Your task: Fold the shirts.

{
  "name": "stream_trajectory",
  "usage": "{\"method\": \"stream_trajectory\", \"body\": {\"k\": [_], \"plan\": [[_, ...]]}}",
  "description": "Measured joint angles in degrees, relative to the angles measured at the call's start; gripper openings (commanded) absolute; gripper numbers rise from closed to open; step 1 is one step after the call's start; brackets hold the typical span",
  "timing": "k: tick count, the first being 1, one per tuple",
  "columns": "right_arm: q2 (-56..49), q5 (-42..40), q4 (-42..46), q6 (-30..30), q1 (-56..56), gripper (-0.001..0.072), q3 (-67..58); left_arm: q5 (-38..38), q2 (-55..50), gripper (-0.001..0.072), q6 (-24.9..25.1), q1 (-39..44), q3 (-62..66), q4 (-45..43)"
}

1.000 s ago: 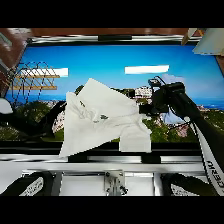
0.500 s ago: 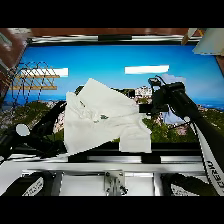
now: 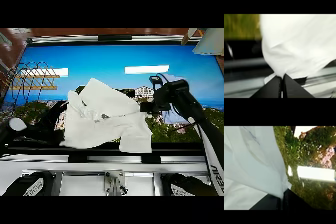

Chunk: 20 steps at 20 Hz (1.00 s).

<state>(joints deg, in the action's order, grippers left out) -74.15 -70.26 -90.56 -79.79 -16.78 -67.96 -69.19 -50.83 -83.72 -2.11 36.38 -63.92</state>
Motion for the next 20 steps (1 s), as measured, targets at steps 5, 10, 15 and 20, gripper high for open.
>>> {"method": "stream_trajectory", "body": {"k": [5,10,15,20], "plan": [[13.42,1.29,7.21,-2.78,0.02,0.0083,-13.77,8.5,9.97,0.0034,5.66,-0.09,35.36,-2.34],[29.99,13.97,10.64,-1.81,0.02,0.0083,-25.22,17.0,14.12,0.0035,6.8,-0.09,62.53,-6.32],[37.97,14.53,11.56,0.33,0.02,0.0083,-27.82,11.69,14.51,0.0034,3.26,-0.09,68.04,-11.08],[32.96,0.42,15.56,1.01,0.02,0.0083,-26.77,5.25,13.7,0.0035,1.81,-0.09,57.66,-12.31]]}}
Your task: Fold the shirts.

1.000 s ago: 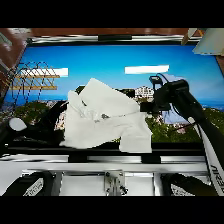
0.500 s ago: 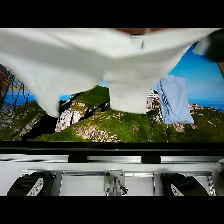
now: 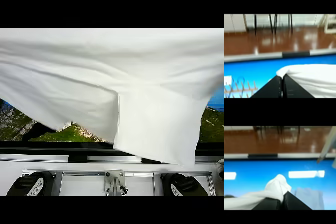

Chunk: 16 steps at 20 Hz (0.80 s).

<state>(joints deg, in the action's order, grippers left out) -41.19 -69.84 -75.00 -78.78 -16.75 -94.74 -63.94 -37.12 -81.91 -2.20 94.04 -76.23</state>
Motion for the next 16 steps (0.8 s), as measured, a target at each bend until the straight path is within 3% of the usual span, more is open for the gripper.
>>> {"method": "stream_trajectory", "body": {"k": [3,6,13,14,15,16], "plan": [[-7.21,-5.01,1.05,0.72,0.0,0.0083,4.42,0.61,-1.09,0.0035,-0.24,0.0,-11.96,-0.31],[-17.25,-4.5,1.53,3.89,0.0,0.0084,10.67,6.12,-4.24,0.0035,-0.39,0.0,-23.58,-0.35],[-40.81,12.11,-7.26,13.79,0.0,0.0083,15.37,17.59,-22.08,0.0038,-7.54,0.0,-33.59,2.21],[-42.8,14.16,-9.51,14.56,0.0,0.0091,15.52,17.88,-24.55,0.008,-8.57,0.0,-33.9,3.26],[-44.63,16.11,-11.91,14.82,0.0,0.0205,15.63,18.08,-27.08,0.0244,-9.44,0.0,-34.14,4.52],[-46.01,17.49,-14.14,14.82,0.0,0.0495,15.72,17.77,-29.24,0.0495,-10.12,0.0,-34.32,5.68]]}}
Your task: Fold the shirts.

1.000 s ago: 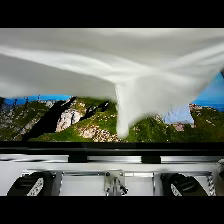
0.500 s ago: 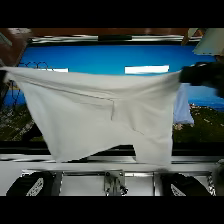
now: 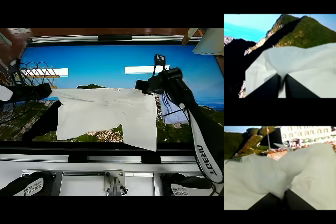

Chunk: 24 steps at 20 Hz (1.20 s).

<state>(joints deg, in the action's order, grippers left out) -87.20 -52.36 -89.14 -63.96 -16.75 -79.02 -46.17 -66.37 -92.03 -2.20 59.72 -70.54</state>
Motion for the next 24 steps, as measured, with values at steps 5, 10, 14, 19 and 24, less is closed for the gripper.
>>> {"method": "stream_trajectory", "body": {"k": [5,10,14,19,24], "plan": [[-0.96,-2.8,-4.74,-8.72,2.43,0.0573,-0.9,-8.66,-4.59,0.0672,-0.63,-3.21,1.9,1.46],[1.4,-18.62,-5.31,-19.56,13.55,0.0574,-0.85,-29.73,-5.35,0.0672,4.57,-11.56,1.95,-2.1],[1.81,-26.49,-11.76,-23.76,21.97,0.0574,2.73,-35.82,-5.38,0.0672,7.56,-14.23,-6.34,-0.7],[1.99,-28.22,-17.25,-26.18,25.27,0.0573,6.19,-34.25,-5.44,0.0672,9.77,-14.25,-13.33,2.69],[1.99,-26.71,-18.82,-26.75,25.77,0.0573,6.95,-30.12,-5.49,0.0669,10.03,-14.21,-18.21,3.54]]}}
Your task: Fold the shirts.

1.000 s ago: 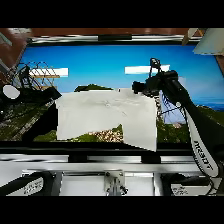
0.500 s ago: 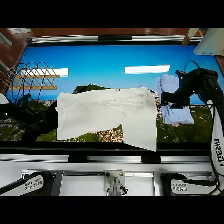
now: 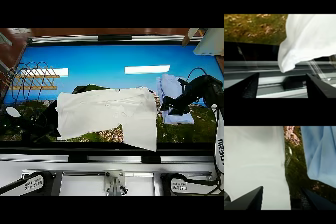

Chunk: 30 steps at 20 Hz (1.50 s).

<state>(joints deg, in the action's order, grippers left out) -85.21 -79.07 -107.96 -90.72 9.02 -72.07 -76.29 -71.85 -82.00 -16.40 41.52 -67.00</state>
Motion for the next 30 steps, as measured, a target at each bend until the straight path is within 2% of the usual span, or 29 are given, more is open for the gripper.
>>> {"method": "stream_trajectory", "body": {"k": [2,6,8,9,10,18,26,27,30], "plan": [[0.0,0.26,-0.2,-0.09,0.11,0.0573,0.11,2.19,0.0,0.0663,0.07,0.0,-1.64,0.92],[0.0,0.76,-0.42,-0.17,0.13,0.0573,0.17,6.05,0.02,0.0497,0.07,1.18,-3.32,3.76],[0.0,1.14,-0.48,-0.17,0.13,0.0573,0.15,8.5,-0.02,0.0255,-0.11,2.34,-3.67,4.39],[-0.07,1.57,-0.44,-0.17,0.13,0.0574,0.24,9.77,-0.07,0.0108,-0.28,2.95,-3.78,4.46],[-0.2,1.99,-0.42,-0.15,0.13,0.0575,0.44,10.51,-0.11,0.0037,-0.35,3.5,-3.87,4.39],[-3.21,5.66,-2.23,-0.46,-1.05,0.0576,4.66,11.56,-0.02,0.0036,-1.14,4.9,-3.76,5.03],[-6.16,10.34,-1.27,-0.13,-5.2,0.0574,5.25,11.26,2.56,0.0035,0.46,4.98,-3.76,5.07],[-6.27,10.6,-1.03,0.11,-5.35,0.0547,5.27,11.26,3.06,0.0035,0.79,4.98,-3.76,5.07],[-6.62,11.52,-1.29,1.22,-5.51,0.0539,5.27,11.3,3.89,0.0035,1.25,4.98,-3.74,5.07]]}}
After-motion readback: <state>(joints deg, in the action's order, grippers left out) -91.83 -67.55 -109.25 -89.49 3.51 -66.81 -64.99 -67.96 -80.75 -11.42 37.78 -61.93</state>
